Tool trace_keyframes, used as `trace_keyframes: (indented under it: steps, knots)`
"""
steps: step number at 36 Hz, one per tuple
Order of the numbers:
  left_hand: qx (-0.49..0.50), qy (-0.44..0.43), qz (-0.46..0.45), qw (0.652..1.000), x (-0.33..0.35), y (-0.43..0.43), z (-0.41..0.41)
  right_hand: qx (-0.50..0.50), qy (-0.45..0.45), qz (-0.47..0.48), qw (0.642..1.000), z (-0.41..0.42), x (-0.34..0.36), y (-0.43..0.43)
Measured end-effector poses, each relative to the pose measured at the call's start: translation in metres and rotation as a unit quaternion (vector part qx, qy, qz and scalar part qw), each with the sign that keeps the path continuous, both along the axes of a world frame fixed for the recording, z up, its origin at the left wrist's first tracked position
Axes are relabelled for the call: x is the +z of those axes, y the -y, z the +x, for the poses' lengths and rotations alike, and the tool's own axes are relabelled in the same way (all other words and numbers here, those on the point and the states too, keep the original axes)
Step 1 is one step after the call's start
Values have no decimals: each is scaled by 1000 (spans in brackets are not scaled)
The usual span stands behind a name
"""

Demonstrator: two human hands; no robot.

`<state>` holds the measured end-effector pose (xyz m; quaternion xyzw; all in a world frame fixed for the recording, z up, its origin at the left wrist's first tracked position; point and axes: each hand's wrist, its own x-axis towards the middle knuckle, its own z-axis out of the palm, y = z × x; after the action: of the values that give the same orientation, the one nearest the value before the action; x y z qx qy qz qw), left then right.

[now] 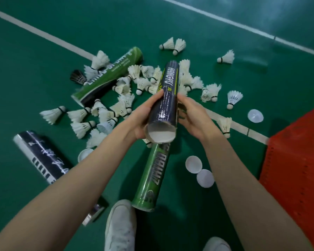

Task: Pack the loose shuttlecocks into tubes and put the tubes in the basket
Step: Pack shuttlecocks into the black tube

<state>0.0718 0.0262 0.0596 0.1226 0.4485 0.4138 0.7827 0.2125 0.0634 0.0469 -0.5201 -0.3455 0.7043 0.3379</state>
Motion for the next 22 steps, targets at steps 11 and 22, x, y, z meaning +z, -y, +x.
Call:
trace_keyframes:
  steps: [11,22]
  knots:
    - [41,-17,-60,997,60,5,-57,189,173,23,966,-60,88,-17]
    - [11,-103,-55,993,41,38,-58,330,218,-34,918,-63,81,10]
